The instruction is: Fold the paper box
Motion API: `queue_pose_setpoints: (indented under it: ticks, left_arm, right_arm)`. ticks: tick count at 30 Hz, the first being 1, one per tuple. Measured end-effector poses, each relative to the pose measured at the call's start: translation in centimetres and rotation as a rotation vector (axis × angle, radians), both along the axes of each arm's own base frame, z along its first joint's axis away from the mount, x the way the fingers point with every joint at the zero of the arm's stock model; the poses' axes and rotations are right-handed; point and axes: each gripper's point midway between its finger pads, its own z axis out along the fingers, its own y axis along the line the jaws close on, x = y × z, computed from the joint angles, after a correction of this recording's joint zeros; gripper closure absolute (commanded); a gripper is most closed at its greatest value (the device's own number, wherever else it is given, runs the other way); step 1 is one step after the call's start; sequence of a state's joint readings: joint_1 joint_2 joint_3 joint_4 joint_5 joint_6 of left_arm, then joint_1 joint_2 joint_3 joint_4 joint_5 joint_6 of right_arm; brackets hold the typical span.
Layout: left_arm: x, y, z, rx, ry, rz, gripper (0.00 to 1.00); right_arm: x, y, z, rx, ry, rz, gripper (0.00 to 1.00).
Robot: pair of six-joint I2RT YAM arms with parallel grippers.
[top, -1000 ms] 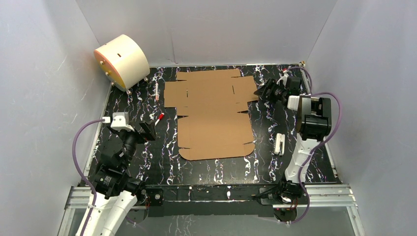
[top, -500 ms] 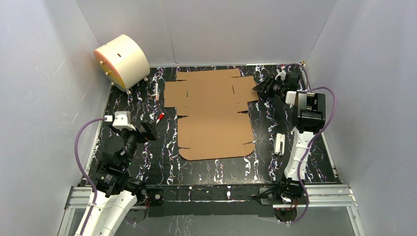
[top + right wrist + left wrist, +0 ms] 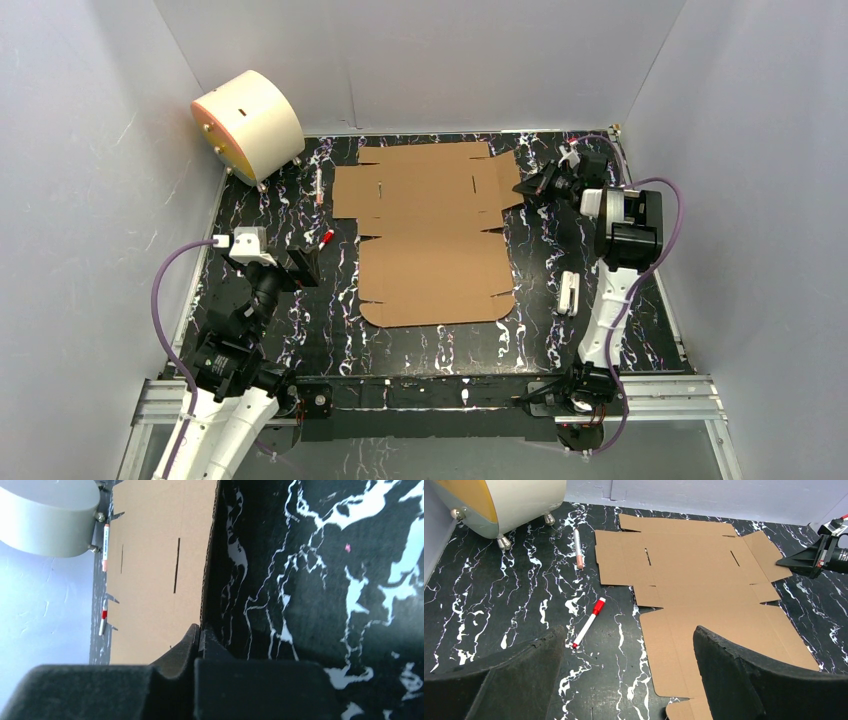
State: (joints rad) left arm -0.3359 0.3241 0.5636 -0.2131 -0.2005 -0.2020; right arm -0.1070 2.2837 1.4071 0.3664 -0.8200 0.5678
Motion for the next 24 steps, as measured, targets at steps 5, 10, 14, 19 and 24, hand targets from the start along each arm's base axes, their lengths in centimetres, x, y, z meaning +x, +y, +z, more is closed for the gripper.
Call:
queue_pose_setpoints:
  ticks: [5, 10, 14, 19, 24]
  left_arm:
    - [-0.1, 0.0, 0.1, -0.002, -0.004, -0.002, 0.05]
    - [-0.1, 0.0, 0.1, -0.003, -0.006, -0.003, 0.05]
    - [-0.1, 0.0, 0.1, -0.006, -0.004, -0.003, 0.05]
    - [0.1, -0.1, -0.3, -0.008, 0.016, -0.001, 0.05]
    - [0.8, -0.5, -1.6, -0.006, 0.082, 0.002, 0.05]
  right_arm:
    - [-1.6, -0.3, 1.1, 0.028, 0.018, -0.002, 1.00]
    - [-4.5, -0.2, 3.1, 0.045, 0.032, 0.007, 1.00]
    - [-7.1, 0.0, 5.0, 0.039, 0.027, 0.012, 1.00]
    - [-10.9, 0.3, 6.1, 0.022, 0.056, 0.013, 1.00]
    - [-14.9, 0.6, 5.6, 0.001, 0.114, -0.004, 1.00]
